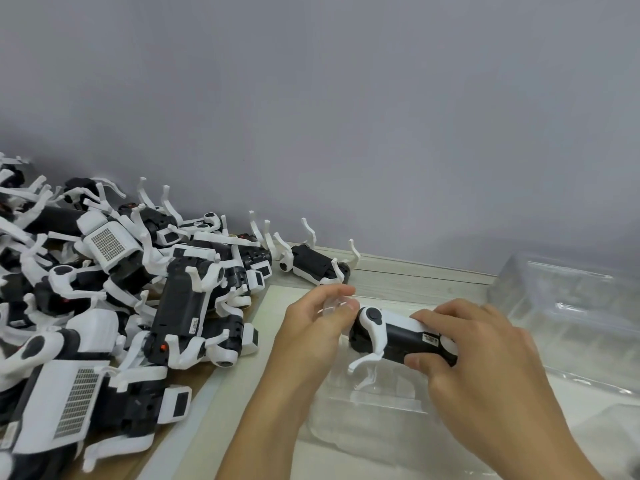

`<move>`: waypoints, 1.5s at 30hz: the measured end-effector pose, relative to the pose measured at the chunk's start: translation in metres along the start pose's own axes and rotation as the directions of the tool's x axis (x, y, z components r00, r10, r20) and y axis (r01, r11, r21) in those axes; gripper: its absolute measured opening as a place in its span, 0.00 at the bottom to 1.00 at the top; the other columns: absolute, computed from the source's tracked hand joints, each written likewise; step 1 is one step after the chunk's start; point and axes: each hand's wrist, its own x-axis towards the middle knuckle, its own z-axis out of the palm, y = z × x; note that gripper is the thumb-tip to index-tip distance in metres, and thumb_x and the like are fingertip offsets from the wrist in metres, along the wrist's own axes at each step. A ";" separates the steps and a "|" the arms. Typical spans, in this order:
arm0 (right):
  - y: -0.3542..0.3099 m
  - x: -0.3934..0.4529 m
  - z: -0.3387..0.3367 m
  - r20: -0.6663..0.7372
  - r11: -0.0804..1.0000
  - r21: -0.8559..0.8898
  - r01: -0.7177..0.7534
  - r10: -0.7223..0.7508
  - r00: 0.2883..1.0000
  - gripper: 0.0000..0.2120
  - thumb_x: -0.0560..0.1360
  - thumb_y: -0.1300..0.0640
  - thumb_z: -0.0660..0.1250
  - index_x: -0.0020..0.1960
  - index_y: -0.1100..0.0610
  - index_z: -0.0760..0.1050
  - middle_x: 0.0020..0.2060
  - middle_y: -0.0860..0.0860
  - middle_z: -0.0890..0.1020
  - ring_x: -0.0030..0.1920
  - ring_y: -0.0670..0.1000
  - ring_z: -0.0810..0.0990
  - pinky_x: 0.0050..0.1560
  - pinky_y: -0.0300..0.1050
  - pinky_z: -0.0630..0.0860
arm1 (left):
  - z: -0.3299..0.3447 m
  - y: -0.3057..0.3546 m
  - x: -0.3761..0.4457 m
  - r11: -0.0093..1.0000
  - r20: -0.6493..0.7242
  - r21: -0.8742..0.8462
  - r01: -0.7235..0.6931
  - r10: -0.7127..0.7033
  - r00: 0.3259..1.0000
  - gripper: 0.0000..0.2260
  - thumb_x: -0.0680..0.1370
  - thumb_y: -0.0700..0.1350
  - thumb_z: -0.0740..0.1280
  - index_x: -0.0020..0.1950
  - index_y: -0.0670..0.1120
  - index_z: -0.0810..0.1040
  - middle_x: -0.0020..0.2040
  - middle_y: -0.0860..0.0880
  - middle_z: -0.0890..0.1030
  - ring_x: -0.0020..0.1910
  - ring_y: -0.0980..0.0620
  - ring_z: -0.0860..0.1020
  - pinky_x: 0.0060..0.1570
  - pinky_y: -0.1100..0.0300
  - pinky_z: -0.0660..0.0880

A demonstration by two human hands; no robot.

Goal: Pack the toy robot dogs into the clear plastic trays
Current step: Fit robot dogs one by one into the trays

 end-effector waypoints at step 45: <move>0.002 0.000 0.002 0.027 0.998 0.064 0.014 -0.016 1.000 0.14 0.67 0.55 0.77 0.51 0.44 0.83 0.42 0.33 0.76 0.47 0.44 0.69 0.50 0.43 0.64 | -0.009 0.017 -0.009 0.863 0.109 0.400 -0.308 0.289 0.951 0.09 0.77 0.42 0.70 0.47 0.58 0.81 0.58 0.66 0.76 0.59 0.74 0.70 0.53 0.73 0.66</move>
